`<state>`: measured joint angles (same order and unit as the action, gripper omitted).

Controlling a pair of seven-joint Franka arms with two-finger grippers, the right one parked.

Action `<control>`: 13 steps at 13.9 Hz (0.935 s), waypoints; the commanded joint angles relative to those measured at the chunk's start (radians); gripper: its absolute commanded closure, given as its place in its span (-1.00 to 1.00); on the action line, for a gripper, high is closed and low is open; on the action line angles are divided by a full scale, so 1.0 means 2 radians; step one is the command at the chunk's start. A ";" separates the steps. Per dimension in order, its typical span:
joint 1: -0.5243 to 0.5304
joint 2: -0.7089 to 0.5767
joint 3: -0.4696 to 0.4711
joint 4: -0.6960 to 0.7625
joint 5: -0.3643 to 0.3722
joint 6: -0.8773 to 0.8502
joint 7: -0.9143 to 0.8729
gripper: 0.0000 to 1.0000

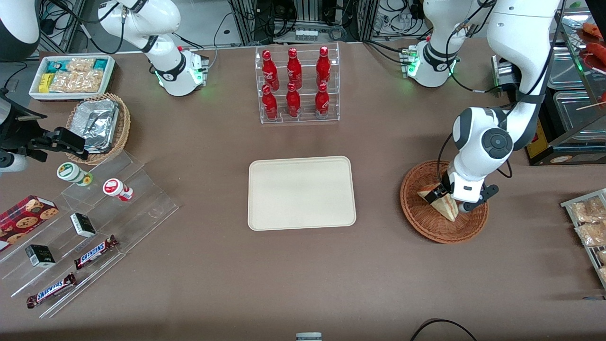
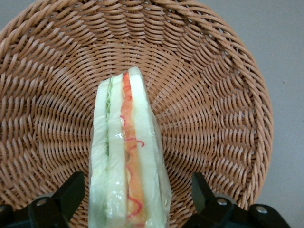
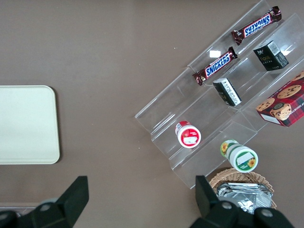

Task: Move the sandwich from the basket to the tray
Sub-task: 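Close the left gripper on the sandwich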

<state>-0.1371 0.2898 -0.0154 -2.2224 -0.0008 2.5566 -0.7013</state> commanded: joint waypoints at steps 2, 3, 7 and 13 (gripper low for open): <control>-0.003 0.005 0.001 -0.002 0.007 0.011 -0.011 0.96; -0.003 0.002 0.001 -0.002 0.007 0.008 -0.008 0.96; -0.005 -0.038 0.001 0.012 0.009 -0.065 -0.003 0.96; -0.056 -0.038 -0.002 0.156 0.020 -0.263 -0.011 0.95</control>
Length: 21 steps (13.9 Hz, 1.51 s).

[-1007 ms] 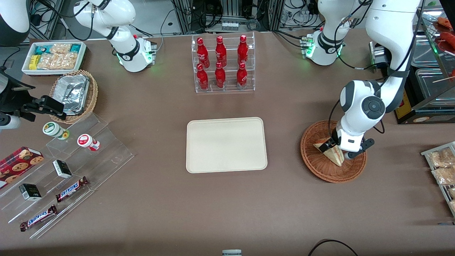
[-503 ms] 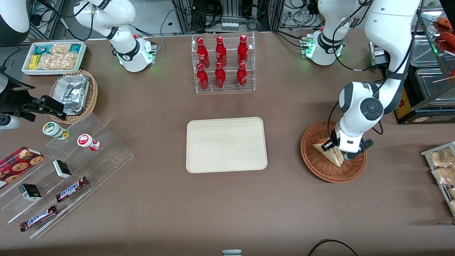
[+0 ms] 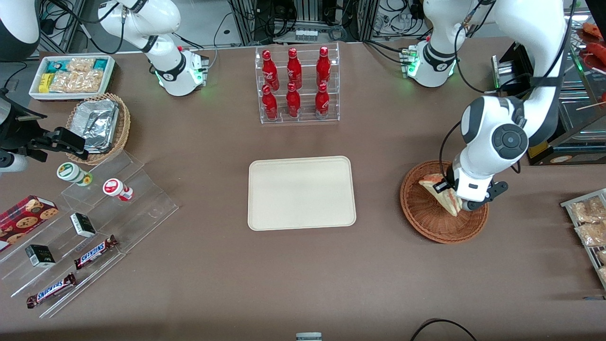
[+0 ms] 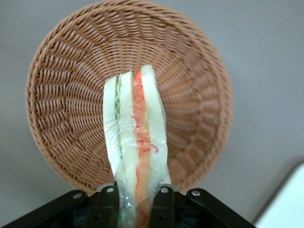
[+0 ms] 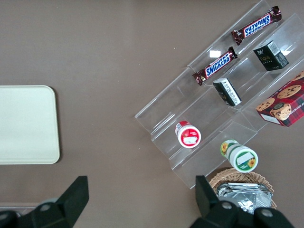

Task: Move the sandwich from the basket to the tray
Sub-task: 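Lift the sandwich and carry it over the cream tray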

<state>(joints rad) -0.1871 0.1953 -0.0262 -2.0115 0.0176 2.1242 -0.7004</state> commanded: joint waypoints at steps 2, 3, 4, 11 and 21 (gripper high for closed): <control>-0.059 0.015 0.003 0.075 0.010 -0.070 -0.013 0.96; -0.074 0.017 0.002 0.080 0.010 -0.070 -0.012 0.96; -0.088 0.020 0.002 0.088 0.010 -0.070 -0.010 0.96; -0.210 0.159 0.003 0.248 0.009 -0.070 -0.035 0.95; -0.295 0.294 0.002 0.352 0.006 -0.021 -0.030 0.92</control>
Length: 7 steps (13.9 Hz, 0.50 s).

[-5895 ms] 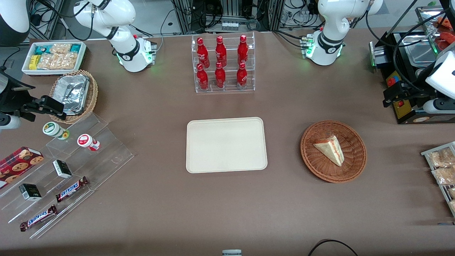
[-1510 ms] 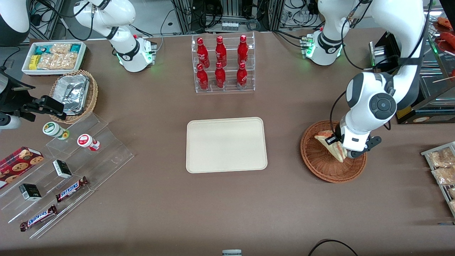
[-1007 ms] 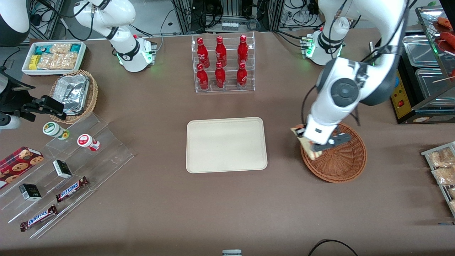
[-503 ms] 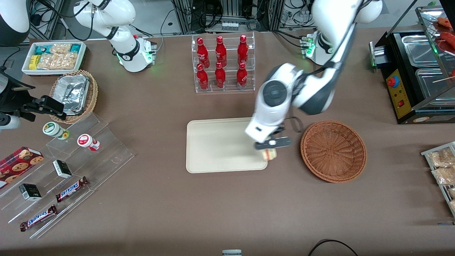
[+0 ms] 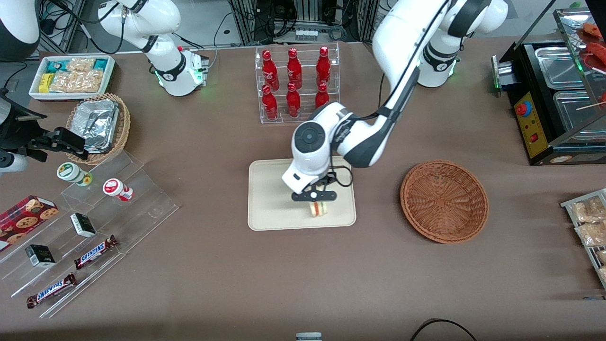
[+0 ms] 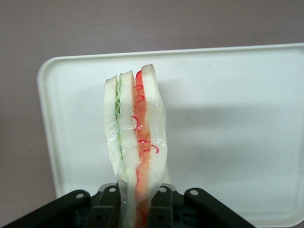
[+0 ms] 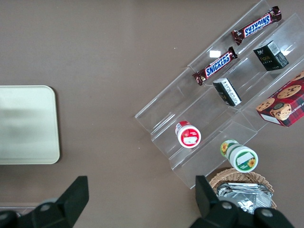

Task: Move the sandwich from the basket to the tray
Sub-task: 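Lower the sandwich onto the tray and open the left gripper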

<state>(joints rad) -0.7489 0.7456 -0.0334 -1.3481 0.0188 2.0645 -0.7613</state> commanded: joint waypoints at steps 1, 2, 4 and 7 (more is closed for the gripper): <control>-0.024 0.024 0.007 0.021 0.007 0.009 0.001 0.90; -0.027 0.027 0.006 0.020 0.007 0.009 0.005 0.88; -0.032 0.038 0.007 0.021 0.007 0.012 0.017 0.87; -0.036 0.047 0.007 0.019 0.007 0.028 0.022 0.84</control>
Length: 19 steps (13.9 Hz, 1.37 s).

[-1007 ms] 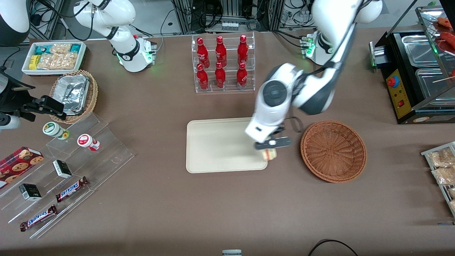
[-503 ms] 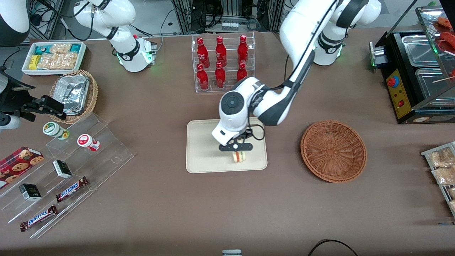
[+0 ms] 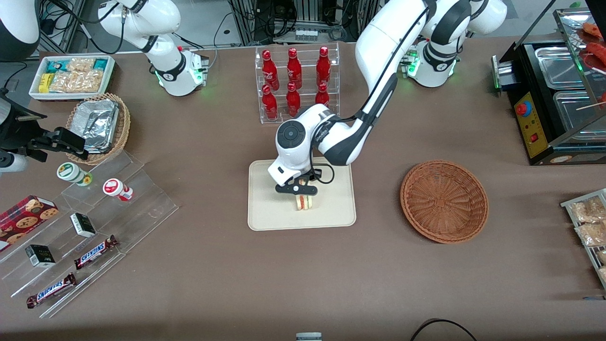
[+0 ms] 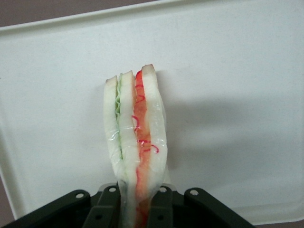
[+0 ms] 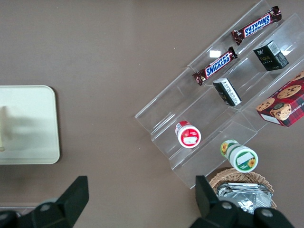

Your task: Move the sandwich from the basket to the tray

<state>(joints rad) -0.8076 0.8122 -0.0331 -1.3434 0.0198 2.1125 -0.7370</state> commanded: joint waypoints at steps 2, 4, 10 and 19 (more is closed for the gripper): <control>-0.011 0.019 0.007 0.017 0.007 0.004 0.019 0.79; -0.015 0.019 0.007 0.015 0.009 0.004 0.017 -0.45; -0.010 -0.019 0.010 0.018 0.006 0.000 0.010 -1.00; -0.008 -0.194 0.098 -0.054 -0.016 -0.103 -0.016 -1.00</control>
<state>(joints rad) -0.8148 0.5496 0.1129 -1.3348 0.0089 1.9391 -0.7574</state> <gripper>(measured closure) 0.000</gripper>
